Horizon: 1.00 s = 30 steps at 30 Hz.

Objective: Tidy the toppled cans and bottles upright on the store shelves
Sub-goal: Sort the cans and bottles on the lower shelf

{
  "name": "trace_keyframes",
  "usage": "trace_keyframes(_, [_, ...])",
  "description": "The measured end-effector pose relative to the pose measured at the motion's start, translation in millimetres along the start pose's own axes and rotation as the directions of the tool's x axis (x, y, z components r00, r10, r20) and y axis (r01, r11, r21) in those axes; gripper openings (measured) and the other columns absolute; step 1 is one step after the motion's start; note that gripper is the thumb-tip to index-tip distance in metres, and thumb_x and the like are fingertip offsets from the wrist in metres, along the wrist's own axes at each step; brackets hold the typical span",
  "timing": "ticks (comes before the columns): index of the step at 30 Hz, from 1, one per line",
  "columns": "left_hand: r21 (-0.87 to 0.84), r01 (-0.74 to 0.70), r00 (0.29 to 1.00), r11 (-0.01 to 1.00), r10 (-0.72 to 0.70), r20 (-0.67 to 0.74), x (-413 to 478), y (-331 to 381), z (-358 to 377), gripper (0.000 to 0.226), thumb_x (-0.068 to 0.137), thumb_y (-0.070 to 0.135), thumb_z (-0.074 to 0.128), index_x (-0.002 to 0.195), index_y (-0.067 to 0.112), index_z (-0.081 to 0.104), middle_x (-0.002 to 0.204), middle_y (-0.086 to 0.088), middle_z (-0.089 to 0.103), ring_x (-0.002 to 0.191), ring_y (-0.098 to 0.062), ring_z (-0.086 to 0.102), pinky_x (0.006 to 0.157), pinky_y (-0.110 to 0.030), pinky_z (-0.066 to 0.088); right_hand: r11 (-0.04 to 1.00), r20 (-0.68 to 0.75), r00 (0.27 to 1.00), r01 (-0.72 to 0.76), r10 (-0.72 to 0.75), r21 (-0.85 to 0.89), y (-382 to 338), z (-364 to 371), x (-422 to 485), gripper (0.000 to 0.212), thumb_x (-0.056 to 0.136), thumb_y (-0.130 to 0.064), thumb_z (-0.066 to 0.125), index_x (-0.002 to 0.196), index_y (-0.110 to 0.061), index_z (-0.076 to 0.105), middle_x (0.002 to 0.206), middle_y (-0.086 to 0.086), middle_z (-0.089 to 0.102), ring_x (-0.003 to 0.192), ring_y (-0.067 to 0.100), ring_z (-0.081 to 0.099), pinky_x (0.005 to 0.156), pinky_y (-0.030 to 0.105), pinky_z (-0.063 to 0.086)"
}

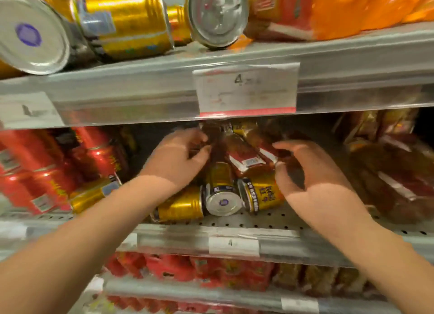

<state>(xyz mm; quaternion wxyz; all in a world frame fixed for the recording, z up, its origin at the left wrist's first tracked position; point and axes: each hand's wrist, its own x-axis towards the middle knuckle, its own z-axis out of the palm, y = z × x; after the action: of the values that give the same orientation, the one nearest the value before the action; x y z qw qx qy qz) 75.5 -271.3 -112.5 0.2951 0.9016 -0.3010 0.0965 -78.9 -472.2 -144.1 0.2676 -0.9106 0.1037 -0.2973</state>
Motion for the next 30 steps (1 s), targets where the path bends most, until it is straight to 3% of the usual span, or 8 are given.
trace_keyframes(4, [0.120, 0.010, 0.992, 0.993, -0.026, 0.126, 18.1, -52.2, -20.7, 0.032, 0.096, 0.041, 0.064, 0.124, 0.027, 0.063, 0.118, 0.002, 0.061, 0.112, -0.020, 0.060, 0.094, -0.030, 0.045, 0.993, 0.039, 0.994, -0.096, 0.099, -0.076, -15.5, 22.4, 30.1, 0.042, 0.093, -0.035, 0.056, 0.134, -0.039, 0.050, 0.134, -0.005, 0.050, 0.121, 0.018, 0.050, 0.099, 0.028, 0.039])
trace_keyframes(7, [0.102, -0.006, 0.981, 0.995, -0.014, 0.193, 37.9, -61.8, -18.5, 0.032, 0.096, 0.044, 0.063, 0.120, 0.023, 0.064, 0.106, 0.005, 0.060, 0.103, -0.019, 0.063, 0.082, -0.027, 0.043, 0.987, 0.000, 0.998, -0.062, 0.063, -0.146, -14.5, 24.7, 42.5, 0.035, 0.095, -0.038, 0.056, 0.130, -0.037, 0.051, 0.122, -0.006, 0.050, 0.113, 0.019, 0.051, 0.090, 0.028, 0.038])
trace_keyframes(13, [0.155, -0.154, 0.953, 0.976, 0.105, 0.285, 68.4, -76.4, 7.8, 0.055, 0.093, 0.065, 0.053, 0.138, 0.033, 0.054, 0.115, 0.009, 0.050, 0.094, -0.008, 0.053, 0.079, -0.022, 0.045, 0.945, 0.084, 0.996, 0.059, -0.034, -0.321, 10.6, 19.5, 73.8, 0.043, 0.092, -0.051, 0.050, 0.132, -0.034, 0.050, 0.118, -0.003, 0.053, 0.106, 0.019, 0.055, 0.082, 0.027, 0.039])
trace_keyframes(16, [0.168, -0.174, 0.946, 0.970, 0.117, 0.301, 80.6, -86.9, 16.2, 0.062, 0.088, 0.074, 0.046, 0.137, 0.037, 0.051, 0.121, 0.011, 0.051, 0.096, -0.007, 0.055, 0.078, -0.022, 0.044, 0.939, 0.100, 0.992, 0.100, -0.071, -0.330, 21.6, 21.5, 88.1, 0.049, 0.089, -0.054, 0.049, 0.134, -0.035, 0.050, 0.122, 0.002, 0.055, 0.109, 0.022, 0.055, 0.083, 0.027, 0.038])
trace_keyframes(19, [0.132, -0.155, 0.946, 0.979, 0.108, 0.306, 92.5, -92.9, 18.4, 0.063, 0.089, 0.078, 0.043, 0.137, 0.039, 0.052, 0.119, 0.019, 0.055, 0.090, 0.006, 0.054, 0.072, -0.010, 0.037, 0.941, 0.126, 0.987, 0.138, -0.103, -0.311, 28.6, 29.9, 103.0, 0.049, 0.088, -0.057, 0.048, 0.134, -0.040, 0.046, 0.127, 0.000, 0.054, 0.106, 0.018, 0.055, 0.081, 0.029, 0.041])
trace_keyframes(22, [0.131, -0.108, 0.965, 0.985, 0.072, 0.253, 103.8, -96.4, 17.9, 0.058, 0.090, 0.080, 0.038, 0.135, 0.044, 0.050, 0.117, 0.022, 0.053, 0.097, -0.002, 0.055, 0.071, -0.013, 0.036, 0.960, 0.145, 0.983, 0.148, -0.116, -0.237, 34.9, 39.0, 116.3, 0.051, 0.089, -0.059, 0.049, 0.137, -0.041, 0.043, 0.129, -0.004, 0.056, 0.105, 0.012, 0.055, 0.077, 0.026, 0.044])
trace_keyframes(25, [0.164, -0.111, 0.967, 0.980, 0.068, 0.247, 121.5, -96.3, 19.6, 0.047, 0.097, 0.067, 0.042, 0.134, 0.040, 0.051, 0.114, 0.016, 0.057, 0.097, -0.006, 0.058, 0.074, -0.024, 0.045, 0.969, 0.172, 0.978, 0.152, -0.119, -0.197, 40.7, 47.9, 133.3, 0.049, 0.091, -0.056, 0.052, 0.137, -0.040, 0.044, 0.129, -0.007, 0.058, 0.103, 0.005, 0.052, 0.073, 0.020, 0.041])
trace_keyframes(30, [0.193, -0.171, 0.961, 0.966, 0.120, 0.250, 168.2, -82.8, 33.5, 0.040, 0.104, 0.039, 0.052, 0.139, 0.020, 0.053, 0.129, -0.004, 0.060, 0.111, -0.019, 0.059, 0.087, -0.035, 0.052, 0.974, 0.198, 0.977, 0.118, -0.079, -0.192, 40.8, 54.5, 157.7, 0.048, 0.095, -0.049, 0.056, 0.140, -0.038, 0.044, 0.132, -0.004, 0.059, 0.112, 0.015, 0.058, 0.085, 0.033, 0.049])
